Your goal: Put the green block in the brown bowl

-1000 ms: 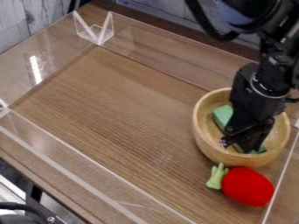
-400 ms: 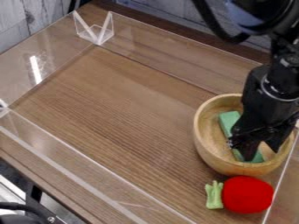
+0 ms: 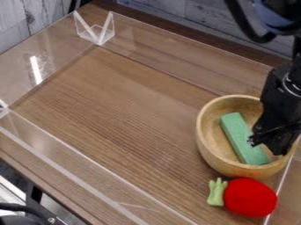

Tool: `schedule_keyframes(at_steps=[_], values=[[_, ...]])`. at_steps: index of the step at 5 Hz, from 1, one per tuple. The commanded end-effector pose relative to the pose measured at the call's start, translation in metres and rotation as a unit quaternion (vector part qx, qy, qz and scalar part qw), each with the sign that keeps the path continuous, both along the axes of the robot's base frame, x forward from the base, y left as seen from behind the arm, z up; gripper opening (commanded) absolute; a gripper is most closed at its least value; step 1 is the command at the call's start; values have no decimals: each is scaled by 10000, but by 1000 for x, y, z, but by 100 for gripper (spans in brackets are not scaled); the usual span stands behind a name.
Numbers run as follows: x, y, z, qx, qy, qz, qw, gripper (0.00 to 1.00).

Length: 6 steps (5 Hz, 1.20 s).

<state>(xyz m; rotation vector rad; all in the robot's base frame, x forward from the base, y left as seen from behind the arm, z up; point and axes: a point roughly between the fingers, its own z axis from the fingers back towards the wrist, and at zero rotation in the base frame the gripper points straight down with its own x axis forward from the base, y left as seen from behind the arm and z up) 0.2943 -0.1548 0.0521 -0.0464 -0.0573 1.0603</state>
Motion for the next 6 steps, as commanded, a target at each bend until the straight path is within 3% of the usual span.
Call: schedule_keyframes(at_steps=[1, 2, 4, 6], values=[[23, 4, 17, -201, -278, 141, 9993, 0], [14, 0, 30, -284, -262, 140, 9992, 100], [-14, 10, 69, -446, -247, 316, 9982, 100], [-17, 23, 70, -535, -248, -3, 9983, 100]])
